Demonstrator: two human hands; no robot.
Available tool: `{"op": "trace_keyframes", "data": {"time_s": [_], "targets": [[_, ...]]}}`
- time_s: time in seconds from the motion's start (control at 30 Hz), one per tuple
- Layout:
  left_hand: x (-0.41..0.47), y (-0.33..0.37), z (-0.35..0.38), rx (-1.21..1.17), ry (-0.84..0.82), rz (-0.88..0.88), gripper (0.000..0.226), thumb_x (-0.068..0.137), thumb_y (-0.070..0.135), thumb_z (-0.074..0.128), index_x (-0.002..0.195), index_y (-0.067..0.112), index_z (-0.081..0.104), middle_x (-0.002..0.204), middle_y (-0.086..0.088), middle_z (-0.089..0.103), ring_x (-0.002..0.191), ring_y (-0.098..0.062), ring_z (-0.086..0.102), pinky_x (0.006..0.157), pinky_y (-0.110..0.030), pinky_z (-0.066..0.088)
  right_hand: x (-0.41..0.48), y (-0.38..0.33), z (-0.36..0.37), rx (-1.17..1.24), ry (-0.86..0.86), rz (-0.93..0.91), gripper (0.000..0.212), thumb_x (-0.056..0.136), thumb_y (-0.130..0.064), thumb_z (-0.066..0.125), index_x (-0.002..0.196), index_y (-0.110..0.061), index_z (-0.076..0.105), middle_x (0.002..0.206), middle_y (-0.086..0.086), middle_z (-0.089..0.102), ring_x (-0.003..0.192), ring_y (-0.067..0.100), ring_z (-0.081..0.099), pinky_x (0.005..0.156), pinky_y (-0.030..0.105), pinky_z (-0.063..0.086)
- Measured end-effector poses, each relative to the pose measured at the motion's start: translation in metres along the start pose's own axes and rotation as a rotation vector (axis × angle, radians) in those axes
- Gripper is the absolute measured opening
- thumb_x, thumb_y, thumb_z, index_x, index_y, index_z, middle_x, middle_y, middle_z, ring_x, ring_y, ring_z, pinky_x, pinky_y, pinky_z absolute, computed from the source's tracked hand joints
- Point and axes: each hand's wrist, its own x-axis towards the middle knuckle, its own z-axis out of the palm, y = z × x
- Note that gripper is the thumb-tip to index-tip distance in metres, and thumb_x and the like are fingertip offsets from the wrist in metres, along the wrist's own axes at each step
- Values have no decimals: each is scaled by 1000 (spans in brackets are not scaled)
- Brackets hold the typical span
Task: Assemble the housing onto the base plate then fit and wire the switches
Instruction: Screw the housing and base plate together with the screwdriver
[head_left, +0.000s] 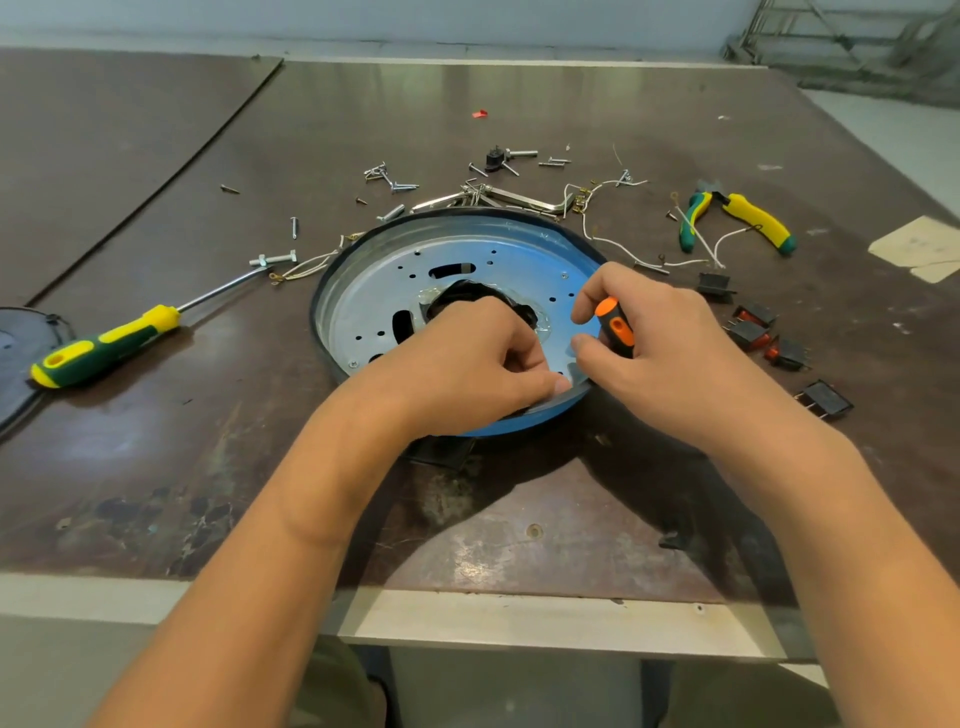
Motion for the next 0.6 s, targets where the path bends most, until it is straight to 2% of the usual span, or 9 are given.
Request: {"op": "trace_keyframes", "data": {"time_s": [0.1,0.17,0.27,0.37,0.5,0.6], "targets": [[0,0,1,63,16,20,39,91,46,63,70,13,69,60,-8,61,46,-8,42,48,-20,37,0,1,0,4,4,-5,16,90,-23,64,95,-31,51,71,-9,53,60,4,47,55,19,33],[0,1,1,77,25,17,42,91,46,63,68,11,68,60,-11,61,46,-9,40,48,-22,37,0,2,0,-5,3,-7,15,90,-24,64,95,-32,52,72,-9,53,61,4,48,54,17,32],[1,4,3,115,38,-10,44,91,46,63,61,14,63,51,-4,51,43,-9,38,42,-20,33,1,2,1,-1,2,-10,15,90,-24,64,95,-32,52,71,-8,53,62,-2,49,53,10,36],[1,4,4,150,46,-14,46,92,47,61,58,16,59,49,2,46,42,-10,36,43,-19,30,1,2,1,5,11,-9,16,90,-23,64,95,-31,51,70,-8,53,63,-4,48,56,7,36],[-1,1,-1,85,40,30,38,97,43,55,71,18,68,58,0,57,49,-7,45,51,-17,39,0,1,1,4,8,-5,15,91,-24,63,96,-31,51,71,-9,52,64,-5,49,56,7,38],[-3,1,-5,-7,-25,27,21,93,34,61,79,23,72,68,4,65,58,-3,54,55,-17,44,0,1,0,-9,5,6,15,91,-25,63,96,-33,51,72,-9,53,61,1,50,52,13,35]]}}
